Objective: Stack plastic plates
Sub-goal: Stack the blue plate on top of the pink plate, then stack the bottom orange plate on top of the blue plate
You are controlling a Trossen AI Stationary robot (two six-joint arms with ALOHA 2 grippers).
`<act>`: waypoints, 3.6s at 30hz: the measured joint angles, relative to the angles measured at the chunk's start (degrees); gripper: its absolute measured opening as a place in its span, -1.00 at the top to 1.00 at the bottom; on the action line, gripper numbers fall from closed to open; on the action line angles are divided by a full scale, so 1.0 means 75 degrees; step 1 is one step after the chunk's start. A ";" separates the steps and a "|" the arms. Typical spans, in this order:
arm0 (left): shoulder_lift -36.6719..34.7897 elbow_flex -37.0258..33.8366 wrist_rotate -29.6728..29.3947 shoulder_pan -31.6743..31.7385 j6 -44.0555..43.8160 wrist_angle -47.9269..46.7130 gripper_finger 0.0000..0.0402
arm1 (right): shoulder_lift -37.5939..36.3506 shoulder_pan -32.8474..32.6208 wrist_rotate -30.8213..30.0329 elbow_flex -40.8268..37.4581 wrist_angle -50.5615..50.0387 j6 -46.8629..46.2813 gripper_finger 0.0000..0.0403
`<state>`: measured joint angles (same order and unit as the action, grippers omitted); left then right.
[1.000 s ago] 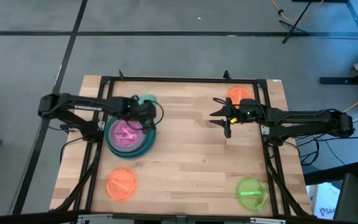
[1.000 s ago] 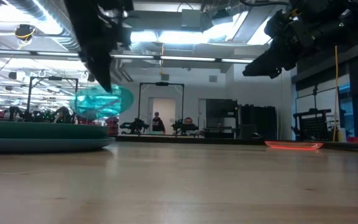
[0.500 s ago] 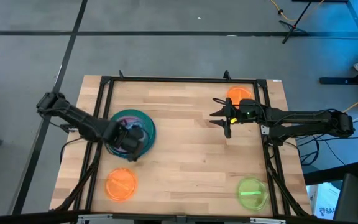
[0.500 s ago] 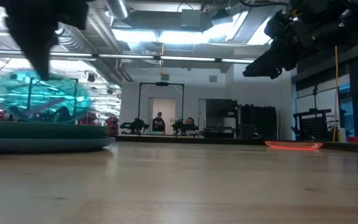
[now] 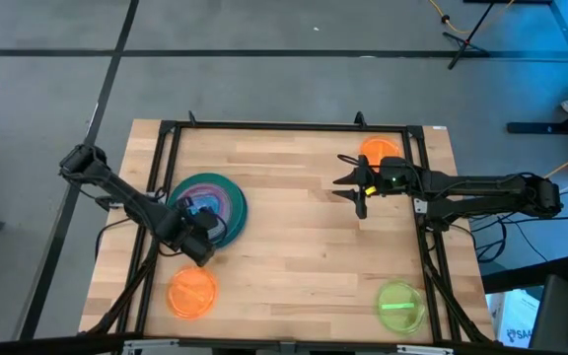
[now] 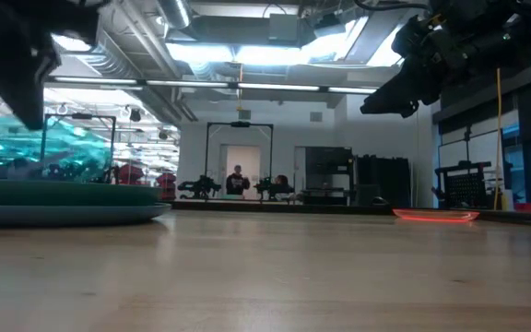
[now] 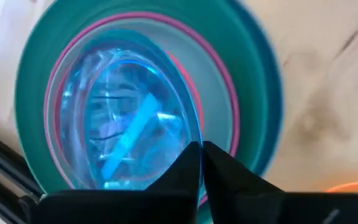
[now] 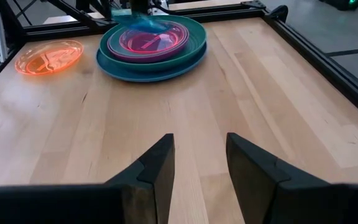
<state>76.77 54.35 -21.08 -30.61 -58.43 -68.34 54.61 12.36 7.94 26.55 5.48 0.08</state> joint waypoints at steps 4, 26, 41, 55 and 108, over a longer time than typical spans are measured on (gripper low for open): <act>0.0006 -0.0446 0.0022 0.0083 -0.0009 0.0200 0.77 | 0.0000 0.0000 0.0000 0.0000 0.0000 0.0013 0.31; 0.0006 -0.0479 0.2412 -0.0969 -0.1587 0.1723 0.27 | 0.0000 0.0000 0.0000 0.0000 -0.0143 0.0009 0.31; -0.0141 -0.1925 0.3190 -0.2457 -0.3791 0.2759 0.38 | 0.0000 0.0006 0.0000 0.0000 -0.0125 0.0017 0.31; -0.0664 -0.3503 0.3422 -0.2442 -0.3869 0.5188 0.43 | 0.0000 0.0006 -0.0002 0.0000 -0.0121 0.0023 0.31; -0.2501 0.0209 -0.1162 0.1739 0.0152 -0.2683 1.00 | 0.0000 0.0003 -0.0201 0.0000 -0.0003 0.0258 0.31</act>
<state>58.01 55.92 -29.80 -17.56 -57.30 -88.47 54.61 12.38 6.44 26.55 5.45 2.01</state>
